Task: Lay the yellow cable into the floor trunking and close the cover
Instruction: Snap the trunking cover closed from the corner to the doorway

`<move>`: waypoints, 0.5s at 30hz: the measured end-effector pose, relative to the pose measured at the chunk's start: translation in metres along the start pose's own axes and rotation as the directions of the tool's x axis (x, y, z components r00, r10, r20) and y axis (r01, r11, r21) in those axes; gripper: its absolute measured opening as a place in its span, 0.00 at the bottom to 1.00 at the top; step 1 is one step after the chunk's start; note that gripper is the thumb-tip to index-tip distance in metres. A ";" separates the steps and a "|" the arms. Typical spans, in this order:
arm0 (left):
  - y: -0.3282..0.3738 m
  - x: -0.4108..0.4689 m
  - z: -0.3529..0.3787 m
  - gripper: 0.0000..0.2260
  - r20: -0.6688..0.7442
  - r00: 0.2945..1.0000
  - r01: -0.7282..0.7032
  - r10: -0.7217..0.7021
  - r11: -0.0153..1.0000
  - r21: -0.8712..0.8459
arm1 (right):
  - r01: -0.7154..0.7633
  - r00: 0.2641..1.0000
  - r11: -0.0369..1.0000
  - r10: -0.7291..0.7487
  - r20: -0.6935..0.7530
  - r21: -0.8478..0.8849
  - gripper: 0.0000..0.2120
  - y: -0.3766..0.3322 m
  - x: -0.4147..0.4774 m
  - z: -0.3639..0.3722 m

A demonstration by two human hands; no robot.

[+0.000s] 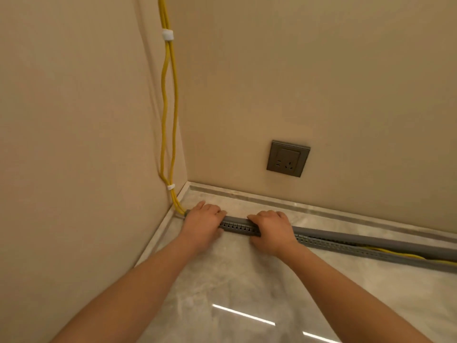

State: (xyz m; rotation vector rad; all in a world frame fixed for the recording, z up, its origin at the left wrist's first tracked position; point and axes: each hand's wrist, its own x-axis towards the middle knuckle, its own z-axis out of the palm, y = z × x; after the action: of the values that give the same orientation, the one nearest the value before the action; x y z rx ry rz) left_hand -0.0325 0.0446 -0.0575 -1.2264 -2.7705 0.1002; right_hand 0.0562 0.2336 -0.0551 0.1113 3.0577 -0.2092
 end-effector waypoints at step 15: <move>0.227 0.059 -0.039 0.23 -0.050 0.998 -0.059 0.049 0.970 -0.236 | -0.182 0.983 0.982 0.184 -0.030 0.041 0.27 0.178 -0.134 -0.038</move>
State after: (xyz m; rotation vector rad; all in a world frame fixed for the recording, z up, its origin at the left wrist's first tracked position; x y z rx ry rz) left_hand 0.0996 0.2409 -0.0383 -1.3385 -2.7734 -0.2587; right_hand 0.2010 0.4053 -0.0307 0.4003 3.0525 -0.2556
